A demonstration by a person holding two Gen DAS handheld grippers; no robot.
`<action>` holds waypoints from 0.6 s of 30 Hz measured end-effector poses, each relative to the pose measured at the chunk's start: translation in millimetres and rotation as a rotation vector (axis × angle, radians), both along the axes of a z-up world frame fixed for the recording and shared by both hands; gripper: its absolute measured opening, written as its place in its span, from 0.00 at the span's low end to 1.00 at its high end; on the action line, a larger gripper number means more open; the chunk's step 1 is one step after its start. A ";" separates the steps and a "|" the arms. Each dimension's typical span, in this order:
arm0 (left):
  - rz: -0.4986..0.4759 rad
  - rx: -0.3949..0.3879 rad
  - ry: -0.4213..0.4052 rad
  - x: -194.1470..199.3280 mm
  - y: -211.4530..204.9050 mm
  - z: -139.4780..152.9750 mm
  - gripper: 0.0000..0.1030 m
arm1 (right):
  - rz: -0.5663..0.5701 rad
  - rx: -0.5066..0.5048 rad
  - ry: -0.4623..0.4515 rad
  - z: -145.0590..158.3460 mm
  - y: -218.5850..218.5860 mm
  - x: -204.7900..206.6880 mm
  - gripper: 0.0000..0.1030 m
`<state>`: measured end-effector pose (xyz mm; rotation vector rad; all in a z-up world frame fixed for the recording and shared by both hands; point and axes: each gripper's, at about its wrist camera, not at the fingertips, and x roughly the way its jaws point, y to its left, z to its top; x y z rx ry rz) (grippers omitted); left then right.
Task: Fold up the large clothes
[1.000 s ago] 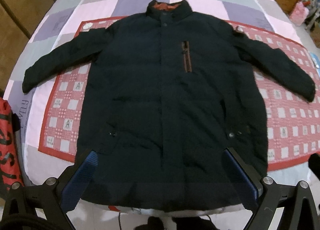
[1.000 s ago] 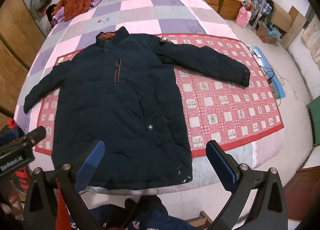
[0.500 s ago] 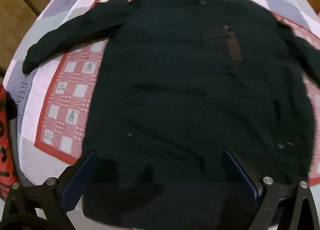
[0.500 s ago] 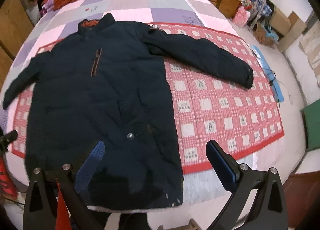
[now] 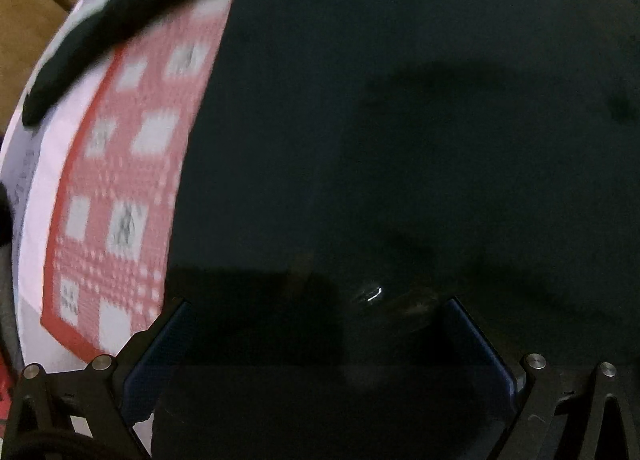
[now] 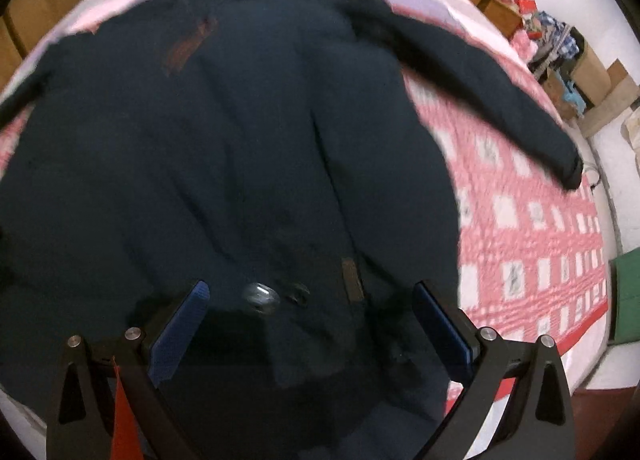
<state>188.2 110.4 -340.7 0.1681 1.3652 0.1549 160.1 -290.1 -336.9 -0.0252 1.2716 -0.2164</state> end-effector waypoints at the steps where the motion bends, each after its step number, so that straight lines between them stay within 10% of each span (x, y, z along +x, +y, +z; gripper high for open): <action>1: 0.005 -0.053 -0.014 -3.7 7.9 -4.8 1.00 | -0.009 -0.038 0.012 -12.0 -10.3 -4.1 0.99; 6: -0.021 -0.107 -0.078 -23.5 25.7 -0.6 1.00 | -0.124 0.075 -0.007 -28.1 -78.4 -38.5 1.00; 18: 0.047 -0.057 -0.084 -91.7 69.2 8.6 1.00 | -0.012 -0.043 -0.025 -5.0 -46.2 -89.0 0.99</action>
